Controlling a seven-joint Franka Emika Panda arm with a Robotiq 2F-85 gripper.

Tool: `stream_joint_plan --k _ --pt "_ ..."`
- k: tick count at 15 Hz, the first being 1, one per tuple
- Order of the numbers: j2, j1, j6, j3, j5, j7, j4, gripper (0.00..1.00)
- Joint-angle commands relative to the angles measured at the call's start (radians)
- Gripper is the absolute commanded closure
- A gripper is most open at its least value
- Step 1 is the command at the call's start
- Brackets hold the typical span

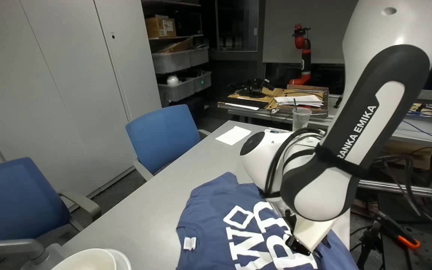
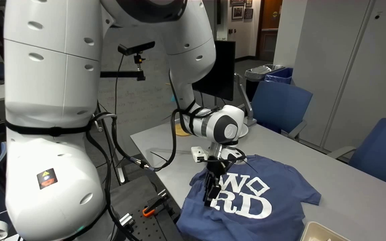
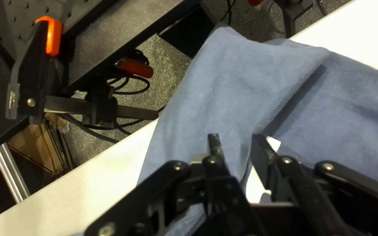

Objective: Unfold the T-shirt on the table

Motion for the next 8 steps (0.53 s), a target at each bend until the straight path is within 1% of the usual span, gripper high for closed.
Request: stream_joint_plan --k 1,4,5,6,8 --pt "0.014 0.019 -0.011 0.026 0.007 -0.016 0.024 0.37" --pt "0.042 0.032 -0.031 0.039 0.007 -0.019 0.054 0.12" --pt "0.052 0.034 -0.036 0.04 0.007 -0.02 0.063 0.06" --pt "0.062 0.037 -0.037 0.037 0.005 -0.017 0.072 0.01" --pt "0.091 0.04 -0.041 0.024 -0.003 -0.007 0.095 0.0"
